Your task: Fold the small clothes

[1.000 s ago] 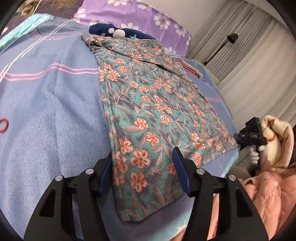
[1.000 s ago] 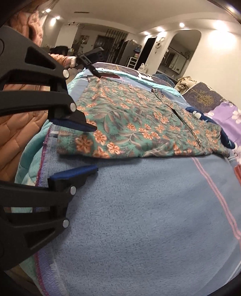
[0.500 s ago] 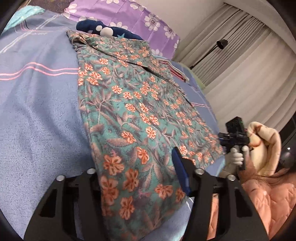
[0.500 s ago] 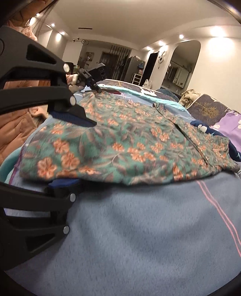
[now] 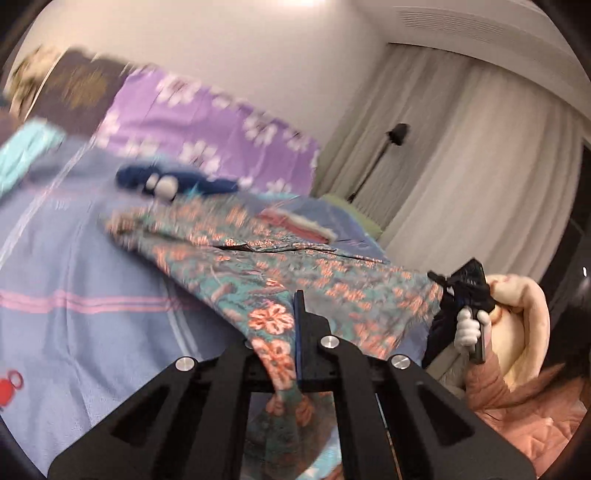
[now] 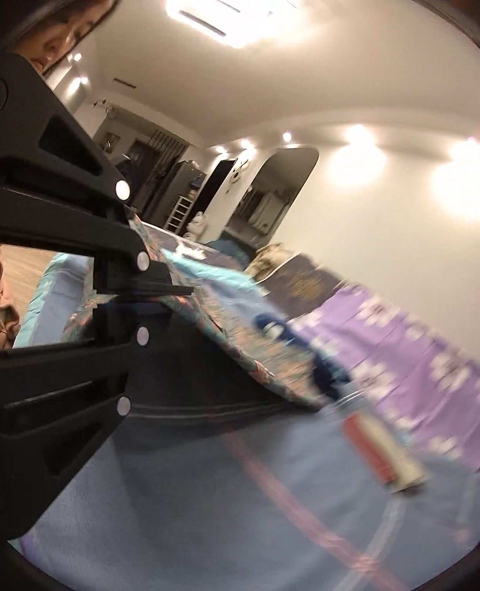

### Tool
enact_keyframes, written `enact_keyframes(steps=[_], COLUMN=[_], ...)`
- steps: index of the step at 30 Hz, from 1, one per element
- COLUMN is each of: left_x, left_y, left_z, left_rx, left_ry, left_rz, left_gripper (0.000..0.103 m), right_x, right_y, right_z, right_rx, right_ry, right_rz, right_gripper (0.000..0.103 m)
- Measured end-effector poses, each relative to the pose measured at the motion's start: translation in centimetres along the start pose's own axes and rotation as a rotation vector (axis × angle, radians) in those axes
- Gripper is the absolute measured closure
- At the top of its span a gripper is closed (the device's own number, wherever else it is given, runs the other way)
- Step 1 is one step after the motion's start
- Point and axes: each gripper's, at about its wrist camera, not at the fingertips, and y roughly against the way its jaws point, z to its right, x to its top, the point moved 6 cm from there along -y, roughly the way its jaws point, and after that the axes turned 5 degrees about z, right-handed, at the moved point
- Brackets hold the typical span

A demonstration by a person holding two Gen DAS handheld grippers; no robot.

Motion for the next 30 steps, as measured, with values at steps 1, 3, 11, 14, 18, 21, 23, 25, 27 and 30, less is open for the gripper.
enact_keyframes(steps=[1, 3, 11, 14, 18, 21, 23, 25, 27, 30], left_x=[-0.1, -1.5, -7.5, -7.2, -5.1, -3.3, -2.0, 0.0, 1.9, 4.3], left_y=[0.6, 1.7, -0.5, -1.1, -0.9, -1.7, -2.6, -3.9, -5.4, -8.6], left_z=[0.7, 2.3, 0.7, 0.8, 0.7, 0.1, -0.5, -1.3, -2.3, -4.9], left_rx=[0.0, 0.013, 0.035, 0.038, 0.044, 0.07, 0.085, 0.104, 0.112, 0.192], left_ry=[-0.012, -0.029, 0.142, 0.152, 0.162, 0.17, 0.17, 0.147, 0.14, 0.083], left_rz=[0.002, -0.012, -0.107, -0.114, -0.083, -0.071, -0.065, -0.057, -0.054, -0.056], left_gripper=[0.101, 0.101, 0.101, 0.101, 0.101, 0.1, 0.1, 0.1, 0.1, 0.1], right_x=[-0.1, -0.9, -4.8, -3.8, -1.9, 0.0, 1.9, 3.4, 5.2, 8.1], right_y=[1.6, 3.6, 3.5, 3.2, 2.6, 0.8, -1.1, -2.8, -4.8, -9.5], right_z=[-0.9, -1.4, 3.8, 3.4, 2.4, 2.3, 2.6, 3.0, 3.5, 5.9], right_rx=[-0.005, -0.044, -0.156, -0.126, -0.077, -0.043, -0.026, -0.025, -0.029, -0.06], right_ry=[0.035, 0.08, -0.051, -0.052, -0.035, -0.039, -0.044, -0.038, -0.039, -0.053], right_rz=[0.018, 0.032, -0.051, -0.039, -0.021, -0.017, -0.016, -0.015, -0.015, -0.03], right_gripper=[0.101, 0.101, 0.1, 0.1, 0.099, 0.098, 0.097, 0.097, 0.097, 0.097])
